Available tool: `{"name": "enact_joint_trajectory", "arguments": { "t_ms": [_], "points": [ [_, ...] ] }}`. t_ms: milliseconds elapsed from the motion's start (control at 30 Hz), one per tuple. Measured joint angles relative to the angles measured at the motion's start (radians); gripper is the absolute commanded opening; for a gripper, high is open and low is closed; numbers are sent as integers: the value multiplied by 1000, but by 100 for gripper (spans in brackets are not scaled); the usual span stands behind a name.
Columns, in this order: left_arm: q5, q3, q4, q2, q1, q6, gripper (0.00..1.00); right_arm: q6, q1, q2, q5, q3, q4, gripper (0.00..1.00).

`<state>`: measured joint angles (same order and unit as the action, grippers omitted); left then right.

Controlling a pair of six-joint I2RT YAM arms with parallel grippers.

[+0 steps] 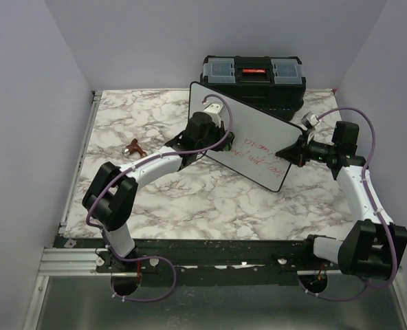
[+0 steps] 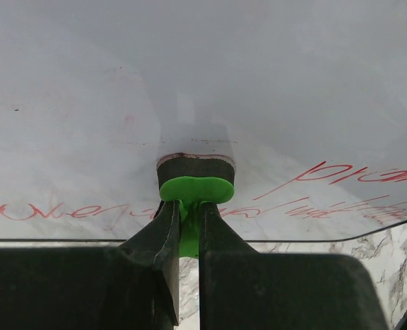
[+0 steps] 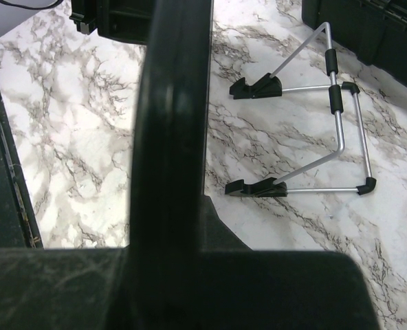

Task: Erase the whiteboard
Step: Erase the whiteboard at the whiteboard stand.

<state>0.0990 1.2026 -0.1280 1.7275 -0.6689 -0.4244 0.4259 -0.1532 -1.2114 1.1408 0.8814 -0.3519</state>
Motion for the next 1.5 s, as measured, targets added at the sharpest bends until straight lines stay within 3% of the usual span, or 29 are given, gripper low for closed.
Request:
{"name": "enact_joint_trajectory", "arguments": {
  "t_ms": [267, 433, 700, 900, 1300, 1500],
  "points": [
    [64, 41, 67, 0, 52, -6, 0, 3, 0, 0, 0, 0, 3, 1],
    [74, 101, 132, 1, 154, -6, 0, 1, 0, 0, 0, 0, 2, 1],
    [65, 119, 115, 3, 221, -16, 0, -1, 0, 0, 1, 0, 1, 1],
    [-6, 95, 55, 5, 161, -26, 0, -21, -3, 0, 1, 0, -2, 1],
    [-111, 59, -65, 18, -109, -53, 0, -33, -14, 0, -5, 0, 3, 1],
    [-172, 27, -124, 29, -156, -63, 0, -26, -17, 0, -8, 0, 6, 1]
  ]
}}
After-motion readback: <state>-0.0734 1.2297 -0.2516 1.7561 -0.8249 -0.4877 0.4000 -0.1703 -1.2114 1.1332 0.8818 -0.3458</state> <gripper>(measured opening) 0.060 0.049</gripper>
